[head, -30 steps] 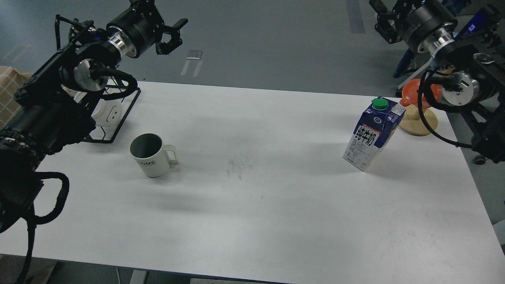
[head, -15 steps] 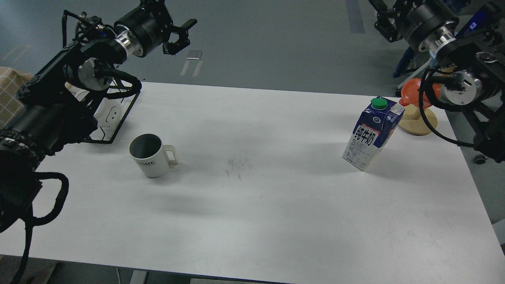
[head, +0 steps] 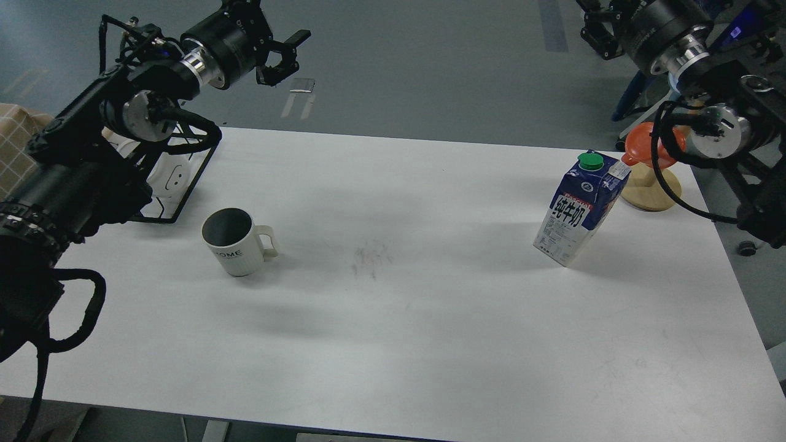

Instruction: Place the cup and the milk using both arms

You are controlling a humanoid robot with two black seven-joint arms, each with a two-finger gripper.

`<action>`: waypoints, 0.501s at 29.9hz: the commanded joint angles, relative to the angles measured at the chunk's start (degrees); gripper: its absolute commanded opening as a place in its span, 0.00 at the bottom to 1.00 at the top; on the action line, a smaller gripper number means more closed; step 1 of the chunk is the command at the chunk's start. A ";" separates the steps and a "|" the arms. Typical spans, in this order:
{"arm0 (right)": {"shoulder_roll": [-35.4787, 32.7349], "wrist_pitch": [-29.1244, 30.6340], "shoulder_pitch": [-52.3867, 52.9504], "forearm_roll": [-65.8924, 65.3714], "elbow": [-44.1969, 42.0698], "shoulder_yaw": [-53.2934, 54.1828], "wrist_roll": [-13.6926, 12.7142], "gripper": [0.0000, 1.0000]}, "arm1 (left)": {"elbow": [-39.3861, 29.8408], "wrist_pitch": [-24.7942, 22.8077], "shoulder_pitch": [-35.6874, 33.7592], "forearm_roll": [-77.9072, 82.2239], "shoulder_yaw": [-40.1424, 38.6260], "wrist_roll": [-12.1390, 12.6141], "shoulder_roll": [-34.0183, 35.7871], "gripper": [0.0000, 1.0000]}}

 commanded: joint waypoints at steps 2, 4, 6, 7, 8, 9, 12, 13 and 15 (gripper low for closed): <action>-1.63 0.18 0.11 -1.22 0.58 -0.43 0.00 1.00 | -2.36 0.04 0.82 0.41 0.23 -0.10 0.35 0.98; -3.64 0.27 0.11 -4.71 1.89 -1.39 0.00 1.00 | -2.88 0.04 0.91 0.41 0.23 -0.10 0.44 0.98; -6.01 0.27 0.03 -8.32 4.25 -2.79 0.44 1.00 | -3.41 0.04 0.91 0.41 0.32 -0.02 0.61 0.98; -8.12 0.36 -0.15 -10.08 6.10 -3.67 1.05 1.00 | -3.50 0.04 0.91 0.59 0.32 -0.02 0.88 0.98; -9.18 0.36 -0.24 -10.97 7.07 -4.12 1.23 1.00 | -3.59 0.04 0.91 0.76 0.32 -0.10 1.23 0.98; -11.45 0.45 -0.33 -12.54 9.00 -4.90 1.75 1.00 | -4.02 -0.05 0.91 0.76 0.32 -0.02 1.66 0.98; -16.55 0.45 -0.85 -16.23 13.04 -6.14 2.55 1.00 | -5.34 -0.05 0.91 0.85 0.32 -0.02 2.19 0.98; -17.88 0.45 -1.03 -17.47 14.28 -6.32 2.72 1.00 | -5.61 -0.05 0.91 0.85 0.32 -0.02 2.20 0.98; -24.36 0.53 -1.82 -22.81 19.80 -7.19 4.38 1.00 | -6.31 -0.05 1.26 1.20 0.32 -0.02 2.63 0.98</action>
